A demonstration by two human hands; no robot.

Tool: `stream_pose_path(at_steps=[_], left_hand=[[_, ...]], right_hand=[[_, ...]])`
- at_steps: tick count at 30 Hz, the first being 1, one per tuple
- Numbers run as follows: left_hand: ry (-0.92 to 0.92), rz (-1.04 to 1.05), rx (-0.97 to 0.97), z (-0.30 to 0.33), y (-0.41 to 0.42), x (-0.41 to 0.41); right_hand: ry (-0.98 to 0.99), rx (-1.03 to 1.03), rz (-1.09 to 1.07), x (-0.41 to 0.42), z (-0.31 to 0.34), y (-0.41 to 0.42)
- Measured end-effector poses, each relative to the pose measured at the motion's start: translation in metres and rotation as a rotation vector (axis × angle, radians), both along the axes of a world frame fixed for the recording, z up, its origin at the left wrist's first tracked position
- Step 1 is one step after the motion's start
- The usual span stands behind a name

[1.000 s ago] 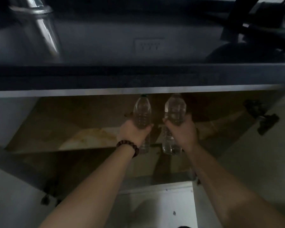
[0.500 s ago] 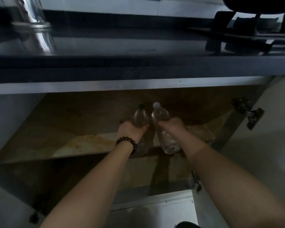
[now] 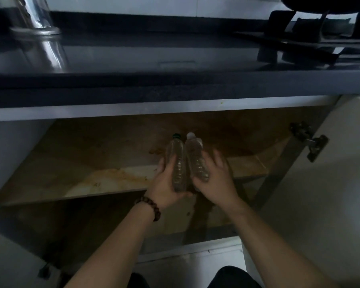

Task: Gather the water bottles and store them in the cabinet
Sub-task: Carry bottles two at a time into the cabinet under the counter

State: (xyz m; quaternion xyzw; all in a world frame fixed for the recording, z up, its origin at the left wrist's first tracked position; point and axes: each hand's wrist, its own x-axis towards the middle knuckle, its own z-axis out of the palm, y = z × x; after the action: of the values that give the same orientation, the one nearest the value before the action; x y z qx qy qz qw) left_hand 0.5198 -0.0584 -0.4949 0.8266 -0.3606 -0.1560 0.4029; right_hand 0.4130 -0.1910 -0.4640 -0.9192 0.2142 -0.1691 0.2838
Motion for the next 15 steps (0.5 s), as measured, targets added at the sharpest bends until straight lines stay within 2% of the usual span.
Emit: stream_pose_path(at_steps=[3, 6, 15], left_hand=[[-0.035, -0.017, 0.0, 0.005, -0.012, -0.004], [-0.026, -0.011, -0.033, -0.001, -0.03, -0.006], [-0.09, 0.01, 0.078, -0.005, -0.101, -0.007]], right_hand=[[-0.038, -0.11, 0.055, 0.002, -0.015, 0.001], [-0.009, -0.09, 0.024, 0.004, -0.02, -0.011], [0.108, -0.064, -0.071, -0.006, -0.014, -0.066]])
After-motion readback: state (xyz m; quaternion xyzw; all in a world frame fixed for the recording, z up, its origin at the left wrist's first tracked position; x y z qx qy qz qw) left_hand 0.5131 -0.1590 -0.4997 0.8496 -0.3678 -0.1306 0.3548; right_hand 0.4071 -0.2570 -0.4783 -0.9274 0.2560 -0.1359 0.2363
